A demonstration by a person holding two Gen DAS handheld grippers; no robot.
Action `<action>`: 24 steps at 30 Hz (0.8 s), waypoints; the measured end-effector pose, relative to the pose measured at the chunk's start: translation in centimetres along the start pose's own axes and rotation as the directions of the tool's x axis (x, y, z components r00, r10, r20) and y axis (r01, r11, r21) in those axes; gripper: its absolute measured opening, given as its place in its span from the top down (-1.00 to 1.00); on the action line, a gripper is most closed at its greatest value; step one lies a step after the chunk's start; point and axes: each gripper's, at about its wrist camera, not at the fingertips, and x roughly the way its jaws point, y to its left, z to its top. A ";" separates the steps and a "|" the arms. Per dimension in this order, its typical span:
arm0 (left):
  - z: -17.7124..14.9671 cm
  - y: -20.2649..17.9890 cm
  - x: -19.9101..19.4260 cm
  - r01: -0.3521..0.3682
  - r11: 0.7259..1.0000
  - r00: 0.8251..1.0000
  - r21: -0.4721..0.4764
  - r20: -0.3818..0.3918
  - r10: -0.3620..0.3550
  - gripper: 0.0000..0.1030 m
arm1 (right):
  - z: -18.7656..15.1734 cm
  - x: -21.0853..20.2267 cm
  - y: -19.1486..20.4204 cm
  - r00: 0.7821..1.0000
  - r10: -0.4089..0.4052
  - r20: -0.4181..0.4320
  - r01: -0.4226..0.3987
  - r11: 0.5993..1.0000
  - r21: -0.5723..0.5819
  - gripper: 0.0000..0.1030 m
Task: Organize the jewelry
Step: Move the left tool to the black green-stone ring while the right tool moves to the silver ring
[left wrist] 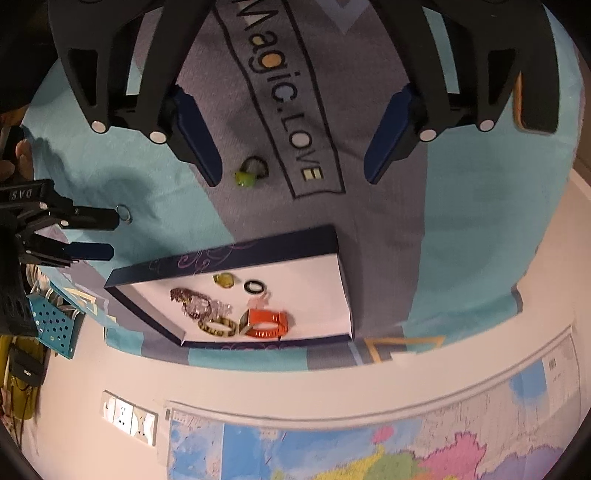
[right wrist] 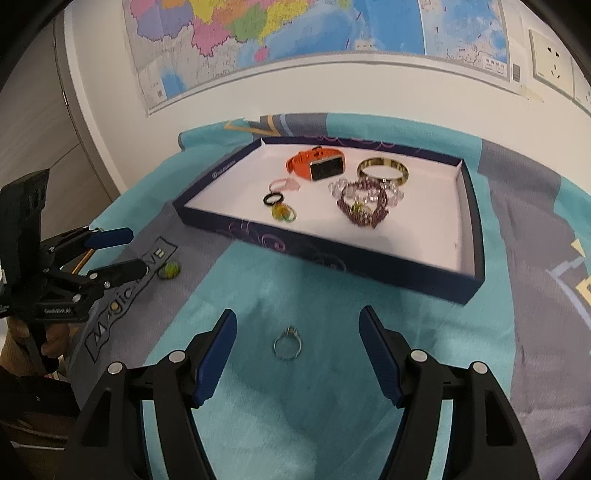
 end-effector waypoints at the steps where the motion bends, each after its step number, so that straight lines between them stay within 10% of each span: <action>1: -0.1 0.0 0.2 0.009 1.000 1.000 -0.003 -0.006 -0.009 -0.42 | -0.3 0.1 0.1 1.000 -0.002 -0.007 0.002 1.000 -0.001 -0.28; 24: 0.5 -2.9 3.1 0.047 0.997 0.995 0.065 -0.092 -0.041 0.39 | -1.1 0.6 0.8 0.999 0.009 -0.031 -0.010 1.000 -0.011 -0.28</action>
